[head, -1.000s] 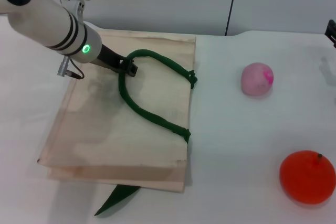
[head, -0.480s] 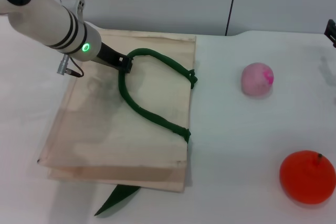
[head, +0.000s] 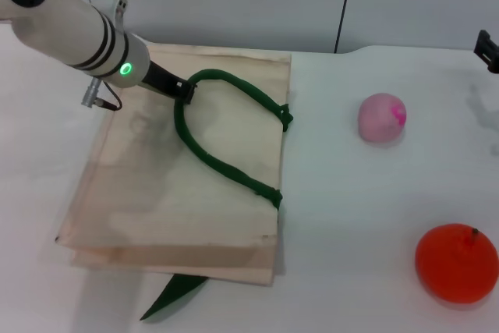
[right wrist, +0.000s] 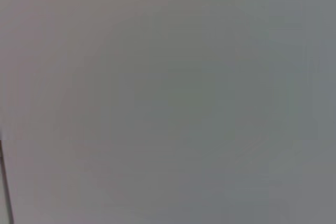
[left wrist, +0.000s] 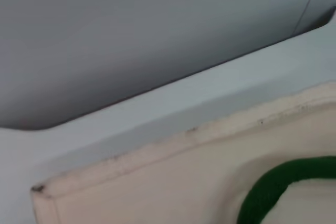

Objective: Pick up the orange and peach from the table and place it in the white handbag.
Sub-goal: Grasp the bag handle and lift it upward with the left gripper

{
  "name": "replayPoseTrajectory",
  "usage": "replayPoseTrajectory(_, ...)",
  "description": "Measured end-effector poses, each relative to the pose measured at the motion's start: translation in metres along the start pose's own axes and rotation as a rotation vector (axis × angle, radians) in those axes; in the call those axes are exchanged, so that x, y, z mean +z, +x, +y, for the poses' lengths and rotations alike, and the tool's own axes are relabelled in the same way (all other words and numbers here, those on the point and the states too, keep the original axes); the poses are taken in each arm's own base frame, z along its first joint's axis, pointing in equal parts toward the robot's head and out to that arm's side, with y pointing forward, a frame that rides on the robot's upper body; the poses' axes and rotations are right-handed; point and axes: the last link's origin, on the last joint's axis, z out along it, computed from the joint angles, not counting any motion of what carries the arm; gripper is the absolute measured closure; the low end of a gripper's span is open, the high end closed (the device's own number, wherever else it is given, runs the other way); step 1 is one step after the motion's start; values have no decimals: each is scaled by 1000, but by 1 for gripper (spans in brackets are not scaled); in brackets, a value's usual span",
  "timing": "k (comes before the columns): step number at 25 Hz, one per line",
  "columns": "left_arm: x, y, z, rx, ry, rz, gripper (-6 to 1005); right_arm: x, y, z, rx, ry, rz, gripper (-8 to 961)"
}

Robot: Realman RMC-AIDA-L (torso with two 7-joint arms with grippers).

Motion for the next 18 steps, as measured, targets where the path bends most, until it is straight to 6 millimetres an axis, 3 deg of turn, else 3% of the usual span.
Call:
replayPoseTrajectory(3, -8, 5, -2, 17, -4, 35, 874, -1, 2, -1, 1, 2, 6, 194)
replayPoseTrajectory(8, -39, 16, -2, 51, -29, 150, 875, -3, 9, 1, -21, -12, 34, 194)
replayPoseTrajectory(13, -70, 12, -9, 70, -2, 226, 874, -9, 26, 14, -3, -79, 103, 194)
replayPoseTrajectory(18, -100, 10, -13, 89, 23, 290, 873, -12, 28, 19, 52, -154, 116, 193)
